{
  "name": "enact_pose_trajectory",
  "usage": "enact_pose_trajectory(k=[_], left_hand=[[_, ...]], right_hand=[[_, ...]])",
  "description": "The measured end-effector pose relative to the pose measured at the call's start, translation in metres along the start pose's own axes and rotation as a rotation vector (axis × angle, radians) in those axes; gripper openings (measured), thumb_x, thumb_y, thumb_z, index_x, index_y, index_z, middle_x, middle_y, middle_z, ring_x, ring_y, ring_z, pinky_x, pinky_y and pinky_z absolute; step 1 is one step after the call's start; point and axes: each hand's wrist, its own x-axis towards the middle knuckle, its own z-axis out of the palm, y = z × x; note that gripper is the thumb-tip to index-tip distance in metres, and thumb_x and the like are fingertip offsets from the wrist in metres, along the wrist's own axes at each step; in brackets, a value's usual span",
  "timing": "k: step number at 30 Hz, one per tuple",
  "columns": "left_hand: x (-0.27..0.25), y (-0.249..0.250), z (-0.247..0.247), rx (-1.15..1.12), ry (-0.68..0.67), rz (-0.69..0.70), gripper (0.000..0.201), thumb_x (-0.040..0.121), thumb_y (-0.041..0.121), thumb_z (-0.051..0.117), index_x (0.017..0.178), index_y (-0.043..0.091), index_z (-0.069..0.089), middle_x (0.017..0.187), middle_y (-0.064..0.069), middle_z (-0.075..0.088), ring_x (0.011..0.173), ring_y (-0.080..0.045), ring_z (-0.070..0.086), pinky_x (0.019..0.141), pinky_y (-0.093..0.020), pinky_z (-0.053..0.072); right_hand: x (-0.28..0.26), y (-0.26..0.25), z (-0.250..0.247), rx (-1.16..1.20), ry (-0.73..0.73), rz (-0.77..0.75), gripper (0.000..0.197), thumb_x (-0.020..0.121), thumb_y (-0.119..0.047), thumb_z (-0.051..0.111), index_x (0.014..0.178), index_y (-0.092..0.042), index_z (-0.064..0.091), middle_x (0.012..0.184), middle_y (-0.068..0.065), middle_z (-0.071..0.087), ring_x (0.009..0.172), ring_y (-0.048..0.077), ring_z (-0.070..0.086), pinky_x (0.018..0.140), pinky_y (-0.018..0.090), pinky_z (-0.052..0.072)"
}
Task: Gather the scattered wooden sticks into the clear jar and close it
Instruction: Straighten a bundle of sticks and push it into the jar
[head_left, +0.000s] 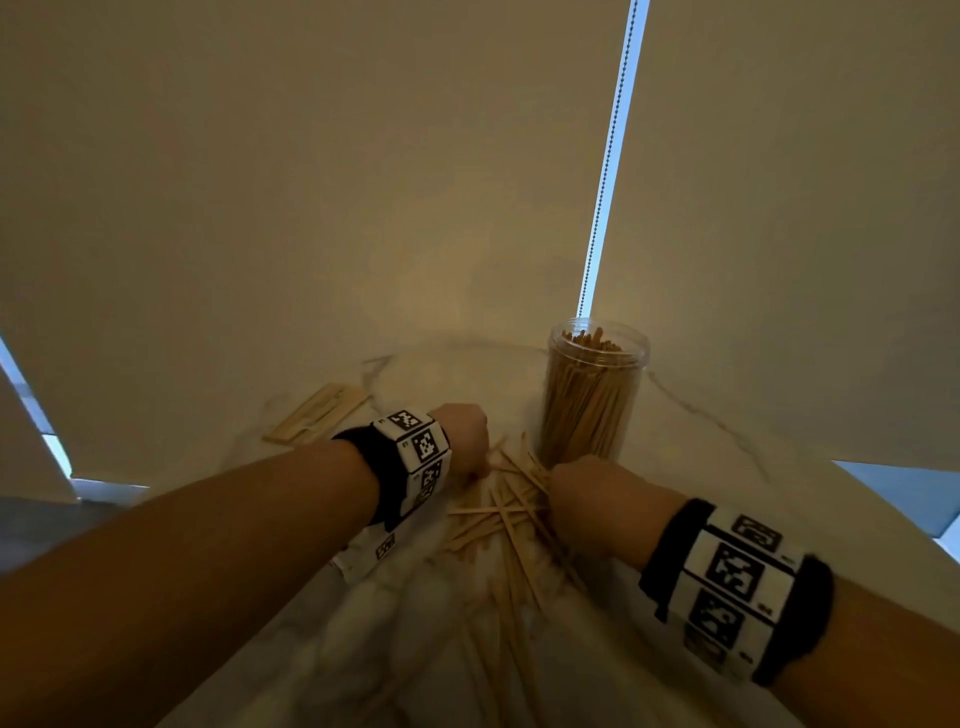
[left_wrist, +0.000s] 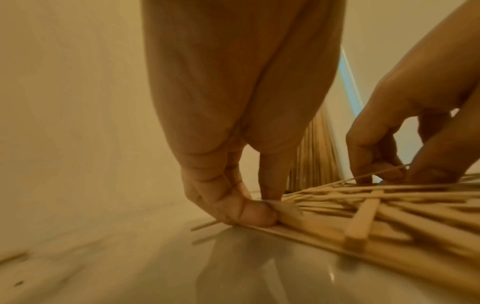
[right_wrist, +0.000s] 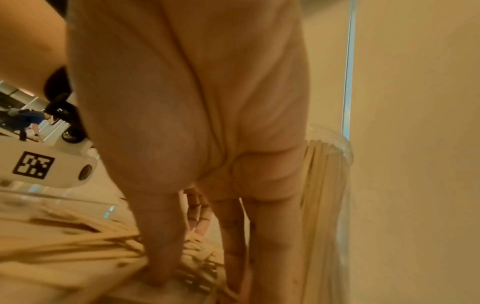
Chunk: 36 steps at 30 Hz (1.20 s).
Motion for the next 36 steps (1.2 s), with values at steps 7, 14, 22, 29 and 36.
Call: enact_pose_trajectory(k=[7, 14, 22, 29, 36], left_hand=[[-0.060, -0.001, -0.003, 0.060, 0.067, -0.139, 0.083, 0.080, 0.078, 0.055, 0.118, 0.004, 0.056, 0.105, -0.011, 0.059, 0.094, -0.026, 0.058, 0.078, -0.034, 0.048], [-0.089, 0.022, 0.011, 0.117, -0.069, -0.026, 0.044, 0.089, 0.051, 0.067, 0.106, 0.010, 0.068, 0.095, -0.007, 0.066, 0.095, -0.024, 0.064, 0.075, -0.031, 0.046], [-0.095, 0.013, 0.009, 0.051, -0.041, -0.042, 0.032, 0.092, 0.026, 0.070, 0.115, 0.004, 0.070, 0.107, -0.009, 0.071, 0.111, -0.026, 0.067, 0.087, -0.030, 0.052], [-0.101, 0.004, -0.004, -0.040, -0.089, -0.086, 0.037, 0.098, 0.028, 0.063, 0.124, 0.002, 0.067, 0.120, -0.010, 0.067, 0.114, -0.027, 0.062, 0.091, -0.032, 0.049], [-0.094, -0.020, 0.003, -0.386, -0.054, -0.214, 0.021, 0.105, 0.013, 0.042, 0.087, 0.008, 0.053, 0.079, -0.002, 0.052, 0.066, -0.014, 0.048, 0.065, -0.022, 0.043]], right_hand=[[-0.019, -0.012, -0.011, 0.039, 0.027, 0.076, 0.034, 0.102, -0.030, 0.045, 0.080, -0.009, 0.060, 0.070, 0.001, 0.049, 0.073, 0.020, 0.054, 0.068, 0.030, 0.048], [-0.022, -0.035, -0.011, 0.058, -0.080, 0.075, 0.043, 0.103, -0.039, 0.043, 0.127, -0.010, 0.063, 0.124, 0.009, 0.064, 0.111, 0.026, 0.061, 0.093, 0.034, 0.050], [-0.006, -0.061, -0.010, 0.170, -0.018, 0.058, 0.040, 0.094, -0.039, 0.060, 0.126, -0.016, 0.065, 0.121, 0.007, 0.066, 0.104, 0.025, 0.065, 0.088, 0.034, 0.055], [-0.015, -0.057, -0.013, 0.147, -0.063, 0.078, 0.037, 0.086, -0.033, 0.073, 0.113, -0.007, 0.070, 0.101, 0.009, 0.066, 0.093, 0.024, 0.065, 0.083, 0.032, 0.055], [-0.021, -0.051, -0.012, 0.137, -0.076, 0.120, 0.038, 0.093, -0.041, 0.063, 0.108, -0.007, 0.070, 0.093, 0.005, 0.062, 0.088, 0.021, 0.058, 0.076, 0.032, 0.051]])
